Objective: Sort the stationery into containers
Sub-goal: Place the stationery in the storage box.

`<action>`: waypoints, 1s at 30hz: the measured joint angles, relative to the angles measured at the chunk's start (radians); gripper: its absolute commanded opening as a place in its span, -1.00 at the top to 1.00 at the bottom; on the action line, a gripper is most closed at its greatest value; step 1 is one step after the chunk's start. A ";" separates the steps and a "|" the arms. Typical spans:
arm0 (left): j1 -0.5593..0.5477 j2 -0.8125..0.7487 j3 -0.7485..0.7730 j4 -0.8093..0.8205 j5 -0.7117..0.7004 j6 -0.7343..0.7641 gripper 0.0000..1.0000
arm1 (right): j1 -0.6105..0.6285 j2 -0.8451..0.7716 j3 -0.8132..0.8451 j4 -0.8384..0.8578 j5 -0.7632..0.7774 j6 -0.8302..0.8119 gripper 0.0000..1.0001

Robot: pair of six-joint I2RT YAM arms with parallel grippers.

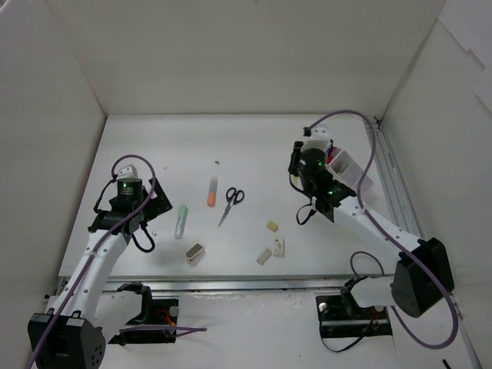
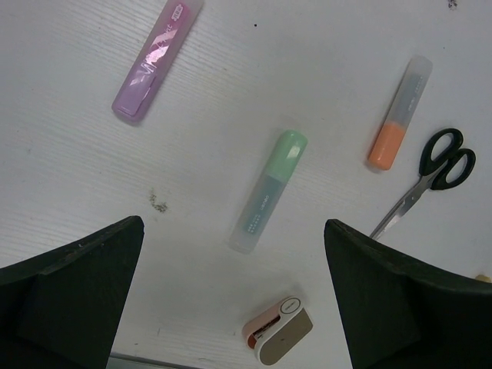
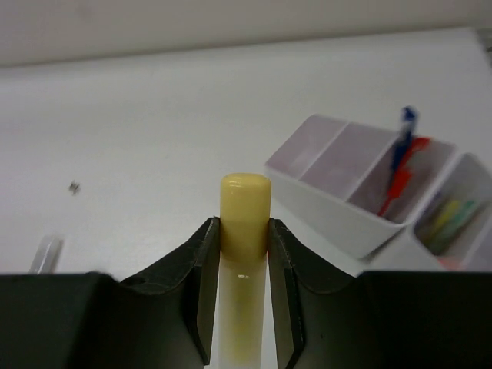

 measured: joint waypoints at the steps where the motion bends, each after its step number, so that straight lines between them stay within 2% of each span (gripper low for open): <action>1: 0.002 0.004 0.000 0.000 0.000 0.000 -0.99 | -0.035 -0.043 -0.023 0.029 0.007 -0.032 1.00; 7: 0.016 0.023 0.017 0.030 0.031 0.025 -0.99 | -0.273 -0.172 -0.146 0.150 -0.018 -0.196 1.00; 12: 0.016 0.063 0.053 0.071 0.060 0.043 -0.99 | -0.423 -0.141 -0.166 0.239 -0.215 -0.293 1.00; 20: 0.028 0.145 0.092 0.103 0.071 0.062 -0.99 | -0.447 0.129 0.037 0.340 -0.469 -0.384 1.00; 30: 0.080 0.219 0.137 0.111 0.076 0.073 -0.99 | -0.449 0.395 0.233 0.417 -0.601 -0.387 1.00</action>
